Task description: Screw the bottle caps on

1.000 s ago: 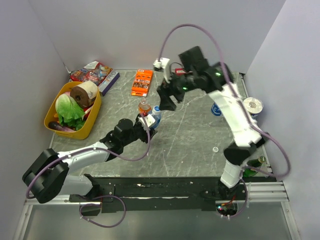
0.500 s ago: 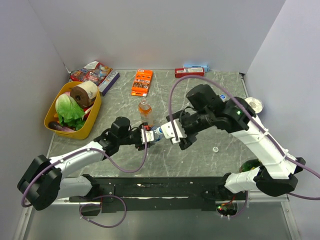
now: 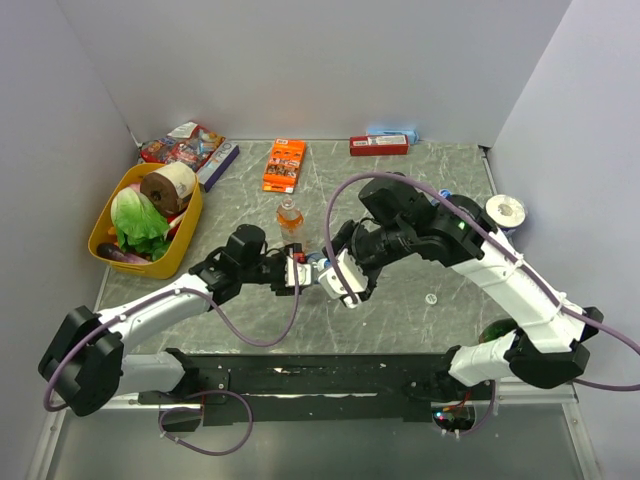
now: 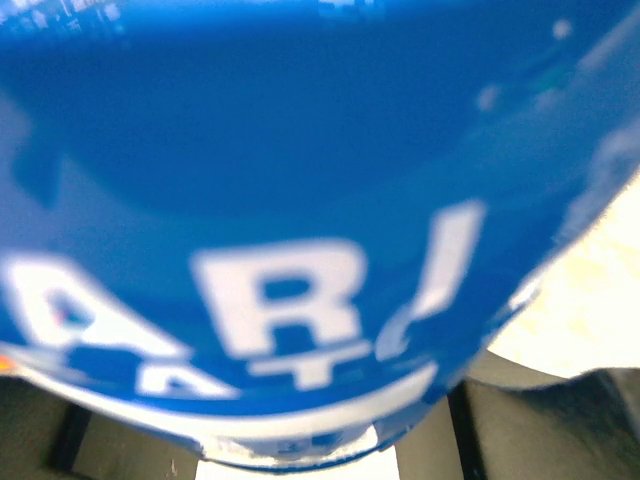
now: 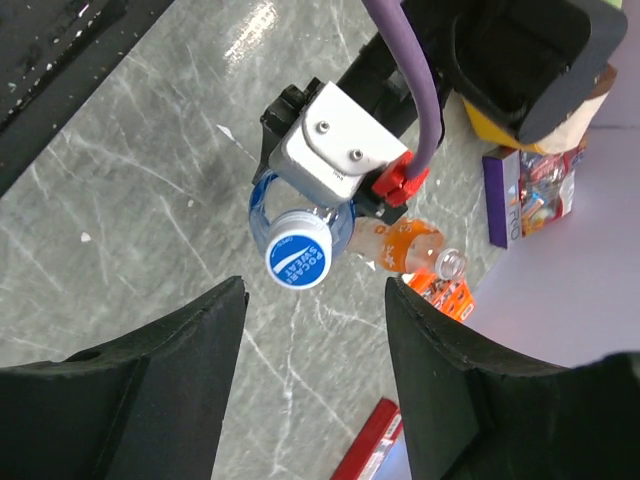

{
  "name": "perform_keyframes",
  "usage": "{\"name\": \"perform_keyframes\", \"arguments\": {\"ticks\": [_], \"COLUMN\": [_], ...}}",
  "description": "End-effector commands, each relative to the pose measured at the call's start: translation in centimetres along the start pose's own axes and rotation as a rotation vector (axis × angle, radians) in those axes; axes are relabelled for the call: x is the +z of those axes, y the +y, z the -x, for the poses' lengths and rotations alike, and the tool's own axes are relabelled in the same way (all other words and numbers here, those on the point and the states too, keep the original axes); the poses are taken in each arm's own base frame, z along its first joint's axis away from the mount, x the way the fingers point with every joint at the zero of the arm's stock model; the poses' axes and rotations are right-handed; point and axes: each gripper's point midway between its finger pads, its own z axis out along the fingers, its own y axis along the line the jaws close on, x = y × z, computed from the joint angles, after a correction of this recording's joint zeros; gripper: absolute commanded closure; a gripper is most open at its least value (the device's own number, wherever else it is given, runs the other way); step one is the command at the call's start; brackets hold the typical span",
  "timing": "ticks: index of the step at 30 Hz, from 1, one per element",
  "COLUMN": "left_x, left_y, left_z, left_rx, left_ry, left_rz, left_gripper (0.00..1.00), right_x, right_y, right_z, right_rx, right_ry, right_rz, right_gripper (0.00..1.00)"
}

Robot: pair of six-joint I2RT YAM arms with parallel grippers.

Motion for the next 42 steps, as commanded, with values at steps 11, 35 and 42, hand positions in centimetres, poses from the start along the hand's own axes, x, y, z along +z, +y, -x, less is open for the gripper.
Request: {"name": "perform_keyframes", "arguments": {"ticks": [11,35,42], "left_x": [0.2,-0.9,-1.2], "left_y": [1.8,6.5,7.7], "left_z": [3.2,6.5,5.2], "left_rx": [0.032,-0.203,-0.213], "left_ry": [-0.090,-0.205,-0.147], "left_rz": [0.003,0.285,0.394], "left_gripper": [0.99,0.99,0.99], "right_x": [1.5,3.5,4.8], "right_y": [0.5,-4.3,-3.7], "right_z": [0.1,-6.8,-6.3], "right_rx": [-0.054,0.912,1.272], "right_ry": [-0.025,0.046,0.055], "right_rz": [0.102,-0.002,0.113], "right_gripper": [0.50,0.94,0.96]}}
